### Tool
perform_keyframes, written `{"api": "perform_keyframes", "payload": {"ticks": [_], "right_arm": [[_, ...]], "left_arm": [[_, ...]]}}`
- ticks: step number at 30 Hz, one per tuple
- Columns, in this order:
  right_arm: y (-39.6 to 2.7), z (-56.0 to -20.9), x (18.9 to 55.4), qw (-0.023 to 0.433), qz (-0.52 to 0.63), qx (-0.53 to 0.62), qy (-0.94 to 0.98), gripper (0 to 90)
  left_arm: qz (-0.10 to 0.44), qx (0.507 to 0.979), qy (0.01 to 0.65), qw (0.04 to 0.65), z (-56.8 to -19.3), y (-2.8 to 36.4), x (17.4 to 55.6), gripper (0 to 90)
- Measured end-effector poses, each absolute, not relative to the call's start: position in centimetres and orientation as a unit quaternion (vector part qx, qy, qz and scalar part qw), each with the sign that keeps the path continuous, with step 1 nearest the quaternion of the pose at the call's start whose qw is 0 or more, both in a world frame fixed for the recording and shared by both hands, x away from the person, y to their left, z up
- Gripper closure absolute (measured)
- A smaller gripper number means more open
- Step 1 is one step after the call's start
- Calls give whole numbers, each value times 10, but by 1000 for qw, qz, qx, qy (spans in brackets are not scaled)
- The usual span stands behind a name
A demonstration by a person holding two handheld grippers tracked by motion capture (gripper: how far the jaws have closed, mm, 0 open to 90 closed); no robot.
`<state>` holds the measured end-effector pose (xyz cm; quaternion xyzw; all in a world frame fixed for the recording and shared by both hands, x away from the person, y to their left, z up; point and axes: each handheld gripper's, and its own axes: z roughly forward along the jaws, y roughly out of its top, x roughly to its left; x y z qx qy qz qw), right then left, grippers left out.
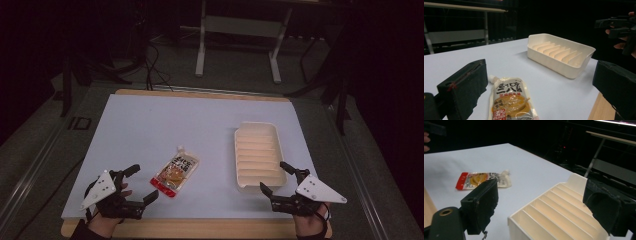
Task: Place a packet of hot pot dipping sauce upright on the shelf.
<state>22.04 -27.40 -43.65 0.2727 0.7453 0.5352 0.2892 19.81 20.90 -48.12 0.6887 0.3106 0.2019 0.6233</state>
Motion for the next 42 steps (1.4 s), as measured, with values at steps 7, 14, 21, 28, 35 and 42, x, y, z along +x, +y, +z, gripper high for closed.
{"api": "perform_keyframes", "payload": {"ticks": [7, 14, 21, 28, 35, 42], "right_arm": [[-273, -432, 216, 268, 540, 279, 747, 103], [-267, -427, 210, 268, 550, 261, 747, 103], [-259, -423, 205, 263, 554, 241, 752, 103], [-256, -423, 205, 263, 557, 242, 750, 103], [-256, -423, 205, 263, 557, 247, 748, 103], [-258, -424, 209, 258, 549, 254, 753, 107]], "left_arm": [[201, 708, 290, 612, -481, 203, 197, 1], [182, 718, 314, 594, -474, 195, 197, 1], [164, 734, 305, 584, -458, 185, 203, 1], [160, 739, 302, 581, -451, 184, 212, 1], [159, 744, 304, 574, -446, 179, 235, 1], [169, 756, 299, 557, -443, 171, 256, 1]]}}
